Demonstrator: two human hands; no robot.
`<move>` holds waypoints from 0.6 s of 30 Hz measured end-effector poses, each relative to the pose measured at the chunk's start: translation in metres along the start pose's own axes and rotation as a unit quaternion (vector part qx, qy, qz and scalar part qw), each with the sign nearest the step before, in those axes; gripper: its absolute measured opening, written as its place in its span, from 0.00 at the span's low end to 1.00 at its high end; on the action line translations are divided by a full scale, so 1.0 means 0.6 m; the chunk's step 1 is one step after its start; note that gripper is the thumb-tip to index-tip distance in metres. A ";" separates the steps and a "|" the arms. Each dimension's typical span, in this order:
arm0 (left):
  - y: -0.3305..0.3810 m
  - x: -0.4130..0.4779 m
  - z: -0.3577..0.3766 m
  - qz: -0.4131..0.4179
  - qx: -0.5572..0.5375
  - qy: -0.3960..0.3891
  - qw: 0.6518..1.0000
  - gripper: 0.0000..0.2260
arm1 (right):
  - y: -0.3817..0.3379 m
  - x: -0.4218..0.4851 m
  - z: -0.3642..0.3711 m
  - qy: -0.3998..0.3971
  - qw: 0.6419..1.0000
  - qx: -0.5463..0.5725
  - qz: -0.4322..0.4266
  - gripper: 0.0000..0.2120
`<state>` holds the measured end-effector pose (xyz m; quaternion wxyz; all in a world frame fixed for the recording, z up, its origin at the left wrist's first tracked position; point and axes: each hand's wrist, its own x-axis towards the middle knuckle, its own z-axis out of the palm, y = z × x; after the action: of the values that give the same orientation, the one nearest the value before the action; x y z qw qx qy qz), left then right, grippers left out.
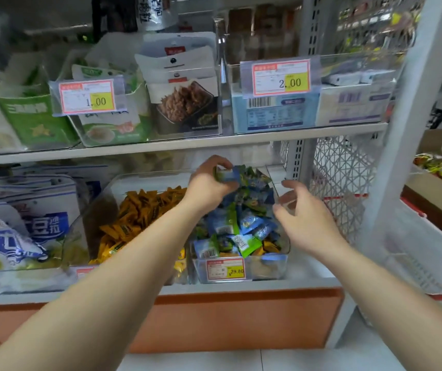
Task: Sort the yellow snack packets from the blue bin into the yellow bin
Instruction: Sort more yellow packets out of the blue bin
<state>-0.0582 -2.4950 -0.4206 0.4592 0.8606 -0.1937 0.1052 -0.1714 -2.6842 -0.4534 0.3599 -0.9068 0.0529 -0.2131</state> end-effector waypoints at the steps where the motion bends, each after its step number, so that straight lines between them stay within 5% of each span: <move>1: -0.003 0.022 0.010 0.003 0.032 -0.020 0.999 0.14 | 0.008 0.001 0.001 0.003 0.999 -0.026 -0.019 0.24; 7: -0.027 0.085 0.033 0.004 0.297 -0.119 0.947 0.19 | 0.027 0.002 -0.002 -0.021 0.990 -0.126 -0.063 0.22; 10: -0.012 0.045 0.026 0.011 0.260 -0.069 0.963 0.24 | 0.031 0.002 -0.008 -0.045 0.988 -0.127 -0.074 0.20; 12: 0.003 -0.016 0.026 0.111 0.220 -0.003 0.969 0.18 | 0.033 0.001 -0.013 -0.031 0.989 -0.116 -0.090 0.17; 15: 0.009 -0.117 0.034 0.227 0.244 -0.110 0.936 0.12 | 0.036 0.003 -0.016 -0.006 0.985 -0.118 -0.123 0.09; 18: -0.016 -0.158 0.039 0.242 0.318 -0.170 0.901 0.10 | 0.036 -0.005 -0.006 -0.063 0.979 -0.119 -0.150 0.06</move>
<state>-0.1399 -2.4874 -0.4749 0.0815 0.8922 -0.4273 0.1216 -0.1747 -2.7017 -0.4666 0.2155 -0.9525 -0.0818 -0.1993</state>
